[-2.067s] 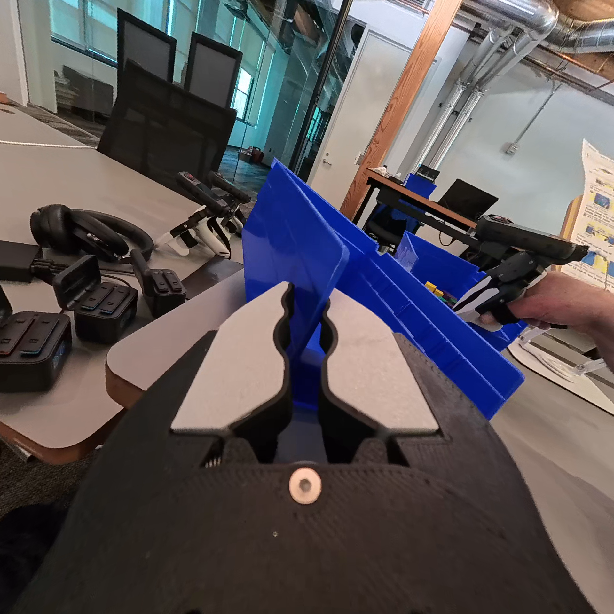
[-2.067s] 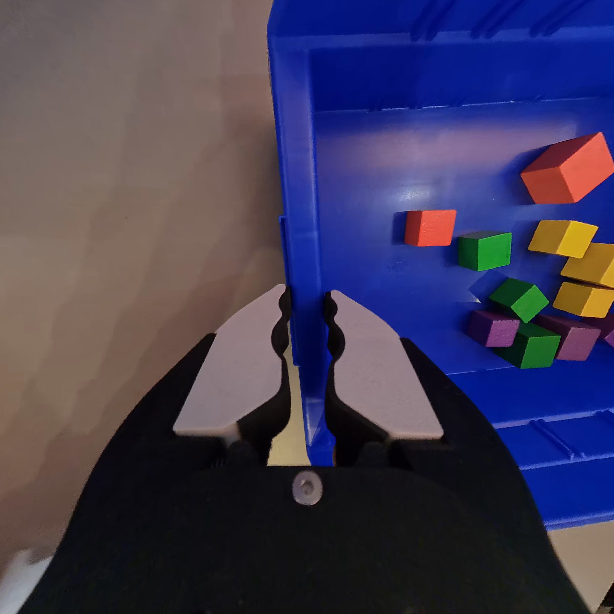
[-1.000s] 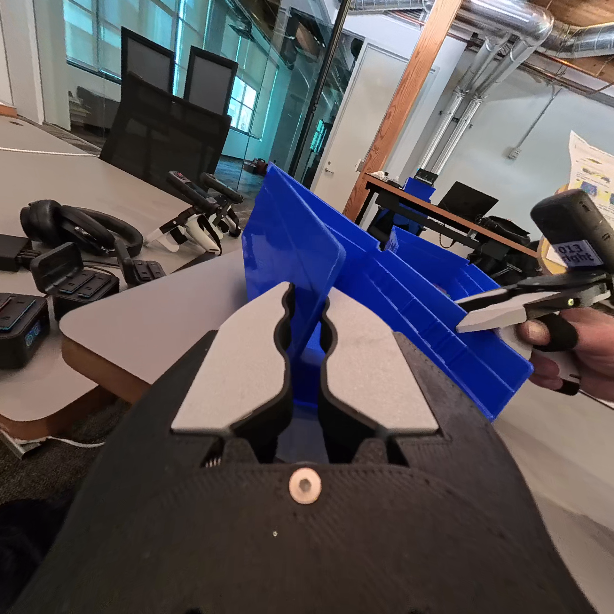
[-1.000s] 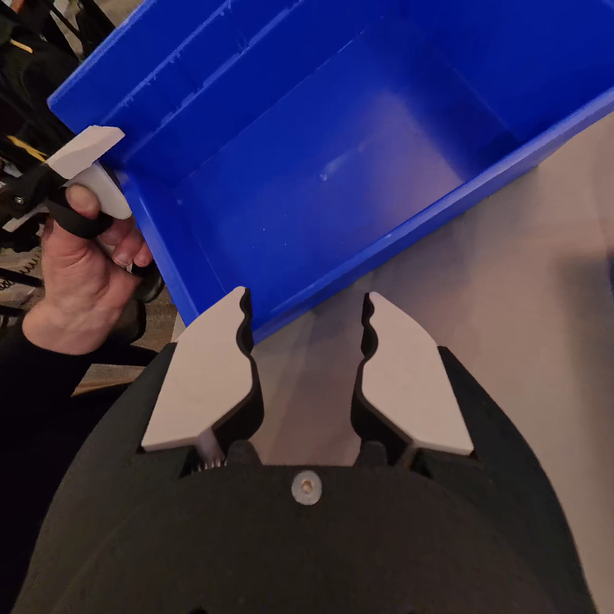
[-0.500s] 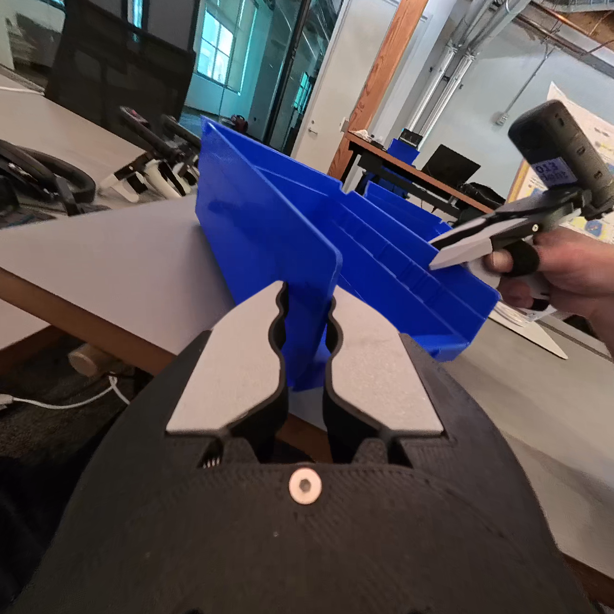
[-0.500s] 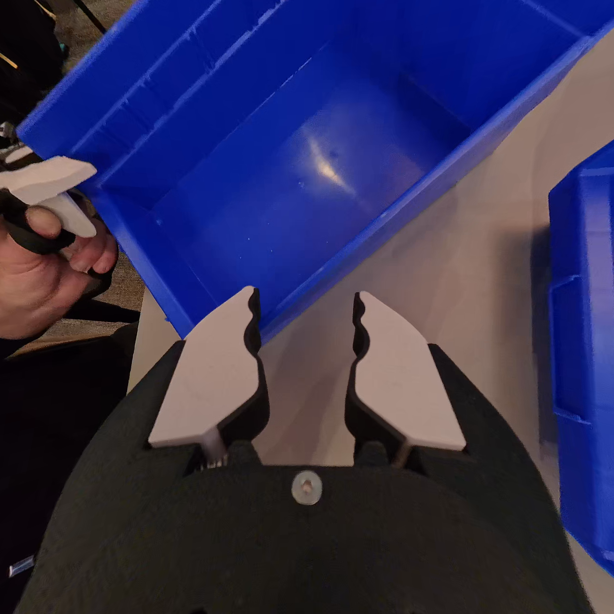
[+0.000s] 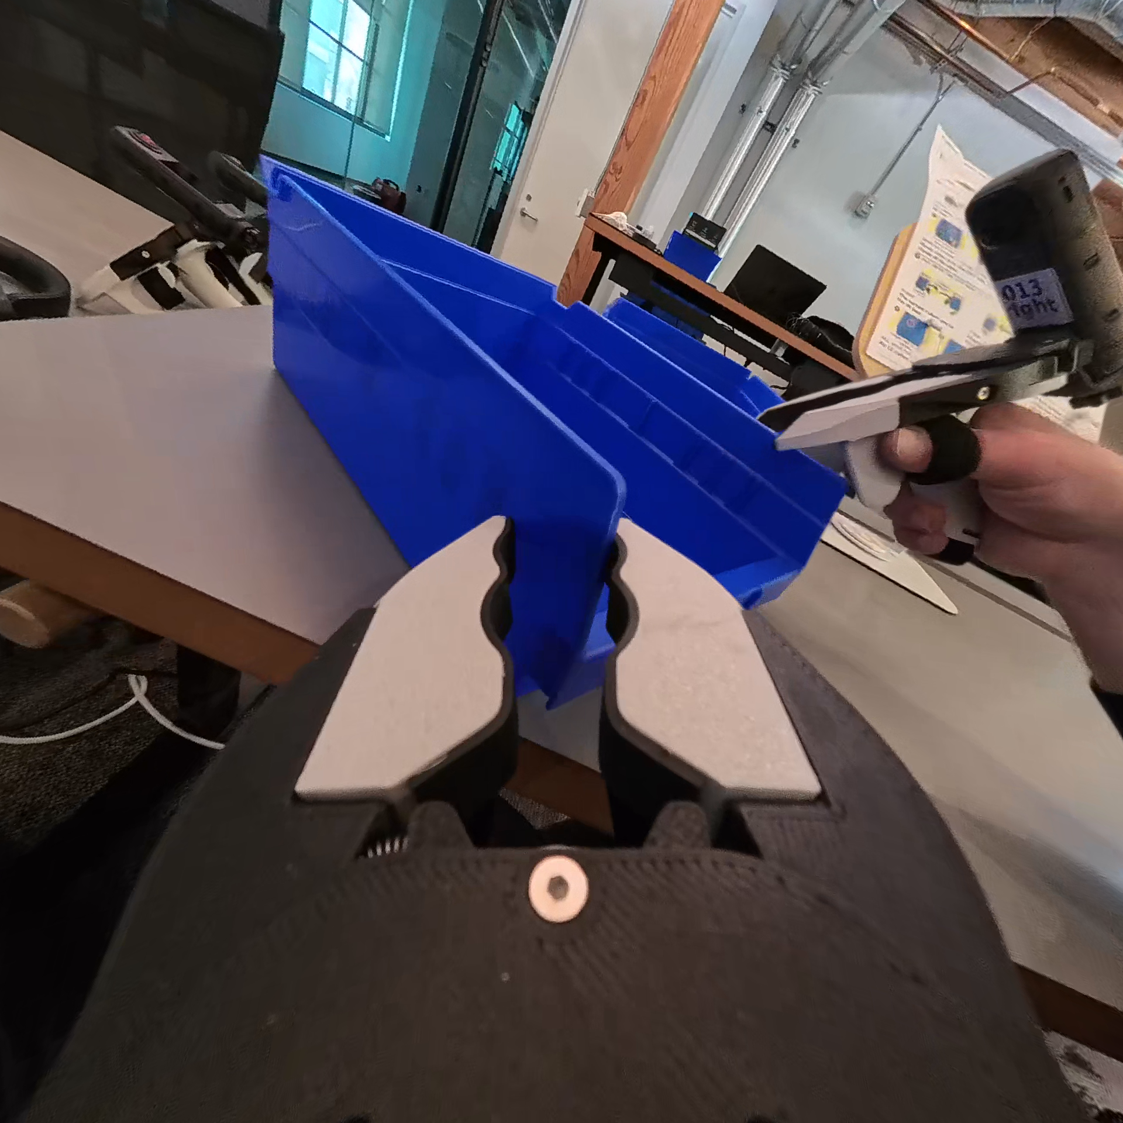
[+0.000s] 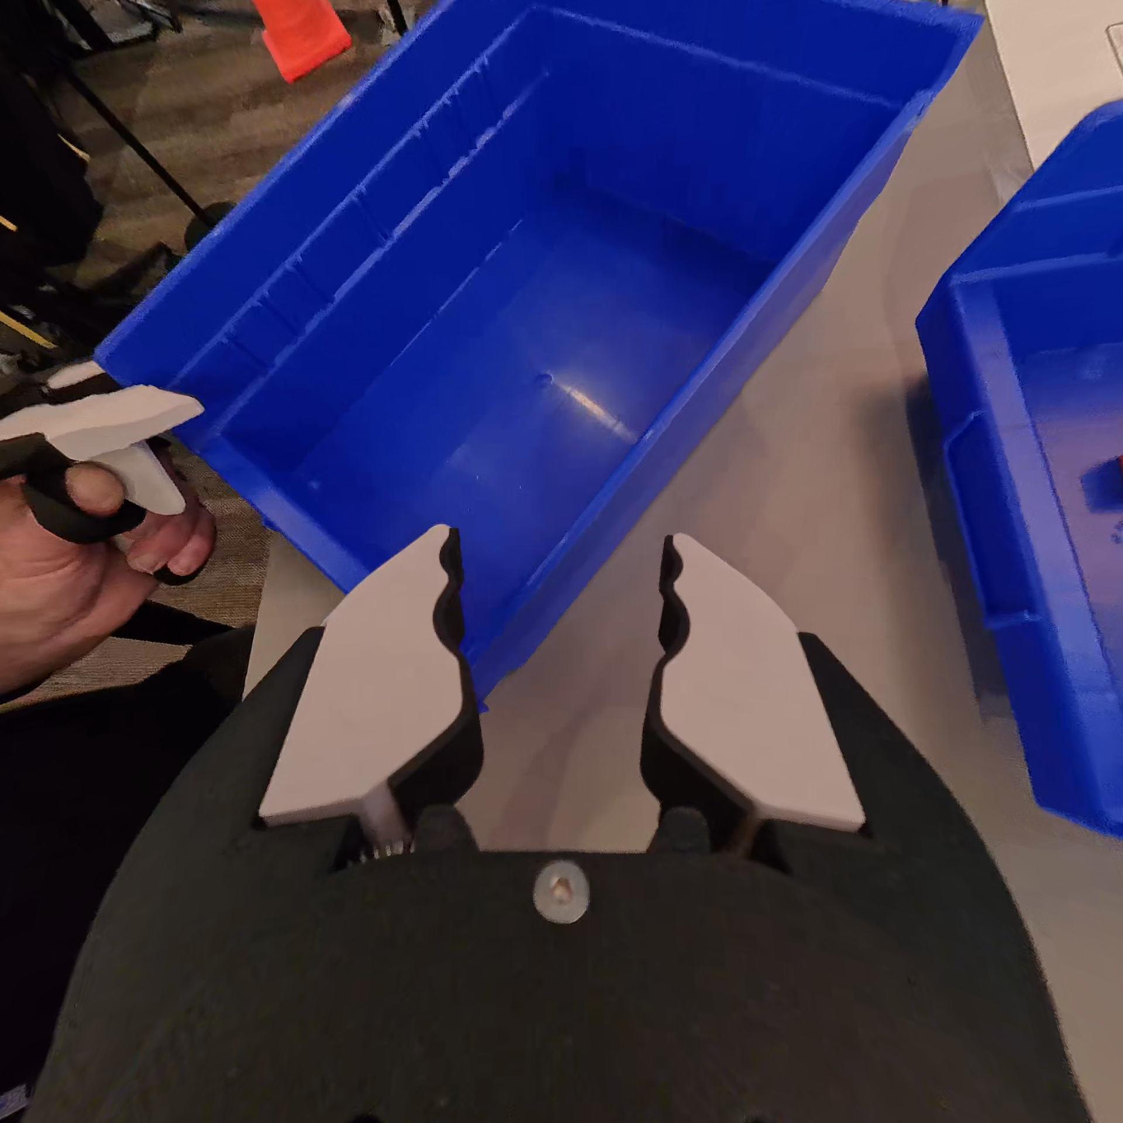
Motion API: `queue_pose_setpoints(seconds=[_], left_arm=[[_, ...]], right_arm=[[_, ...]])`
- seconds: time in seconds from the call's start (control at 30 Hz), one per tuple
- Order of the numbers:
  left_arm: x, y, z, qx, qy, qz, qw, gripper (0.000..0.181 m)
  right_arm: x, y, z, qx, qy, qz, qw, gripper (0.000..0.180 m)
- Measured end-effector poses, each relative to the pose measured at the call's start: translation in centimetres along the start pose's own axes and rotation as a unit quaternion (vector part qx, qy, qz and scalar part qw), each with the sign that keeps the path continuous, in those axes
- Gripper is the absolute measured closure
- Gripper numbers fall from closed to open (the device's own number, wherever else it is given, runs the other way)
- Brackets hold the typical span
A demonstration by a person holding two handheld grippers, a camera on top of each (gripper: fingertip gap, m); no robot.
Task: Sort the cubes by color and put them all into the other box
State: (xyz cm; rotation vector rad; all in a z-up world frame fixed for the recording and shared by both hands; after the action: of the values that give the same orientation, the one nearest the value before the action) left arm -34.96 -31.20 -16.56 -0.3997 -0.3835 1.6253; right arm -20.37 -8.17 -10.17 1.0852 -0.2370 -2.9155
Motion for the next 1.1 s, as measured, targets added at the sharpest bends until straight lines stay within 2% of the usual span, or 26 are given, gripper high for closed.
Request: queue_pose_setpoints(seconds=[0.2, 0.53, 0.8, 1.1], left_arm=[[0.1, -1.2, -0.6, 0.013, 0.007, -0.014, 1.000, 0.151], [0.4, -4.0, -2.1, 0.018, 0.027, -0.063, 0.997, 0.146], [0.6, -4.9, -2.6, 0.022, 0.032, -0.092, 0.995, 0.145], [0.1, -5.6, -2.5, 0.022, 0.021, -0.129, 0.991, 0.146]], right_arm=[[-0.4, 0.7, -1.9, -0.007, -0.001, -0.046, 0.999, 0.121], [1.2, -0.9, -3.4, -0.020, 0.000, -0.086, 0.996, 0.149], [1.0, -2.1, -3.4, -0.042, -0.002, -0.129, 0.991, 0.171], [0.8, -2.4, -3.5, -0.041, 0.000, -0.126, 0.991, 0.172]])
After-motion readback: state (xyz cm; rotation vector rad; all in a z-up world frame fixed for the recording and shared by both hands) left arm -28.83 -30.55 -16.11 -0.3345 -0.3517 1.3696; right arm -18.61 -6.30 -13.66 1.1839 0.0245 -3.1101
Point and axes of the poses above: each gripper's, where its closed fingertips meet, x out along the fingers, z out of its top, y = z × x across the jaws, the point moved 7 cm from there along -x, back along the fingers, and after that the axes turned 3 degrees about -x, right-handed, at the moved point
